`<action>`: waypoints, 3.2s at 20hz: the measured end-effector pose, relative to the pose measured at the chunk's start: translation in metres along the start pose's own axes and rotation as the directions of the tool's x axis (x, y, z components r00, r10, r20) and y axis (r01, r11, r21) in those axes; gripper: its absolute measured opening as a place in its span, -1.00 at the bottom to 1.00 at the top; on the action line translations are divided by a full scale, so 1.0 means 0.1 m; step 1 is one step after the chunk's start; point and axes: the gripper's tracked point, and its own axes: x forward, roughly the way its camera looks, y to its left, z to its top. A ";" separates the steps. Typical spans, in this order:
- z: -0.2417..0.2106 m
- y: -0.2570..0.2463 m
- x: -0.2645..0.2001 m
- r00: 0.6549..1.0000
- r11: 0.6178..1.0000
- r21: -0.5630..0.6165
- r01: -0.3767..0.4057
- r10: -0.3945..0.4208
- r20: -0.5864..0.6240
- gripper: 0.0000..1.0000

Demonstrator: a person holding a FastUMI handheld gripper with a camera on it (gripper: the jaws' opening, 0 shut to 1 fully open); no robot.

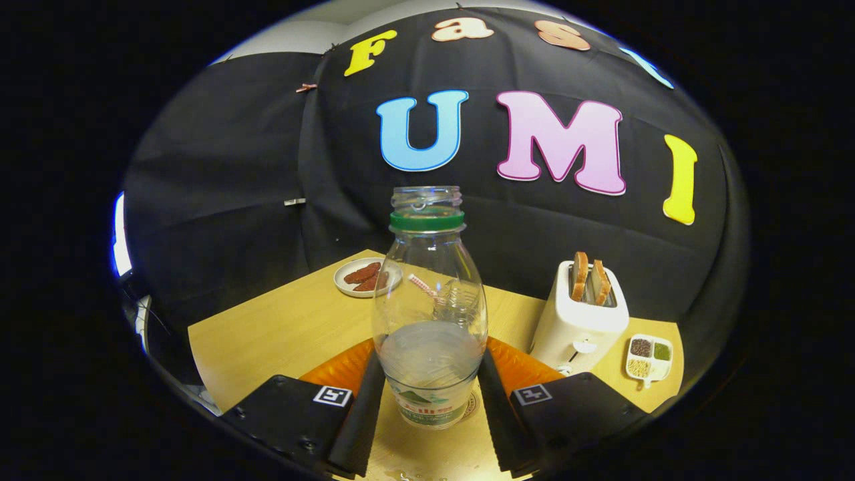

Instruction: Take the bottle from table, then pour the juice into the cup, finally place the bottle on the coaster

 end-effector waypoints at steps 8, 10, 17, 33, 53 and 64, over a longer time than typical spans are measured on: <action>-0.35 -0.15 0.49 1.000 0.999 0.052 0.000 -0.001 0.015 0.46; -0.46 -0.19 0.62 1.000 0.997 0.074 0.010 -0.010 0.003 0.45; -0.73 -0.26 0.67 1.000 0.999 0.030 0.031 -0.031 -0.004 0.49; -0.76 -0.20 0.61 0.999 0.999 0.029 0.029 -0.028 -0.033 1.00; 0.19 0.03 -0.61 0.994 0.998 -0.004 0.056 -0.056 0.093 0.98; 0.82 -0.45 -2.34 0.898 0.937 0.075 0.341 -0.349 0.268 0.94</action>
